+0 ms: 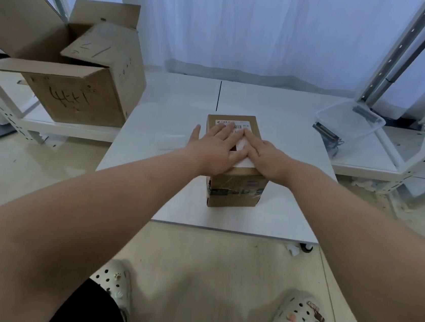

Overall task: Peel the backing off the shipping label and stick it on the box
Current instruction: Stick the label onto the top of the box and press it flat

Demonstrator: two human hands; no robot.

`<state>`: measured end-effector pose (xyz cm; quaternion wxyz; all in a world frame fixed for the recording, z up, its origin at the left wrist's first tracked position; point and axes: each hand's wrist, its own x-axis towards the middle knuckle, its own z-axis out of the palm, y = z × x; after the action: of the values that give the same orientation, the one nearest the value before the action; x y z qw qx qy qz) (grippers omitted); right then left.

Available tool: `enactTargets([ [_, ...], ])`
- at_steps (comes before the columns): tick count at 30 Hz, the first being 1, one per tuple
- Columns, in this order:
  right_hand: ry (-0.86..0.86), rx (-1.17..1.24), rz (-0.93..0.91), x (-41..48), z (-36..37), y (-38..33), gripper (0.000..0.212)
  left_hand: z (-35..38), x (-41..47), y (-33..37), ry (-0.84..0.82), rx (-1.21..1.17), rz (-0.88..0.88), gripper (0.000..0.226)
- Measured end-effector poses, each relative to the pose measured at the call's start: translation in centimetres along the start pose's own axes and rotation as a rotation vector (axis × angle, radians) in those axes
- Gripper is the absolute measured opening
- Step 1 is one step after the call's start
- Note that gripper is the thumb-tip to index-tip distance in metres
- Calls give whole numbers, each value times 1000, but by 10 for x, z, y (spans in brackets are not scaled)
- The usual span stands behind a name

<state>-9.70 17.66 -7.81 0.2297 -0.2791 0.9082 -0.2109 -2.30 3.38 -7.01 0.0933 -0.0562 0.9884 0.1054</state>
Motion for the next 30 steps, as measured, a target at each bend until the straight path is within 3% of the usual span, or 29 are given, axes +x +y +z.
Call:
enactTargets([
  [8,-274,103,19,-21,-26,10,74,-16,-4,-18,-111,93,31,106],
  [12,-283,136,28,-26,-30,9,82,-13,-10,-31,-108,1,65,98],
  [15,-177,199,26,-26,-30,3,76,-10,-12,-34,-76,-167,11,78],
  [19,173,215,-12,-18,-11,-18,41,-12,-15,-27,-149,-497,-23,86],
  [24,123,203,6,-15,-7,-16,40,-21,-17,-36,-279,-601,-13,96],
  [30,230,277,6,-17,-1,-20,35,-22,-16,-44,-300,-674,-13,108],
])
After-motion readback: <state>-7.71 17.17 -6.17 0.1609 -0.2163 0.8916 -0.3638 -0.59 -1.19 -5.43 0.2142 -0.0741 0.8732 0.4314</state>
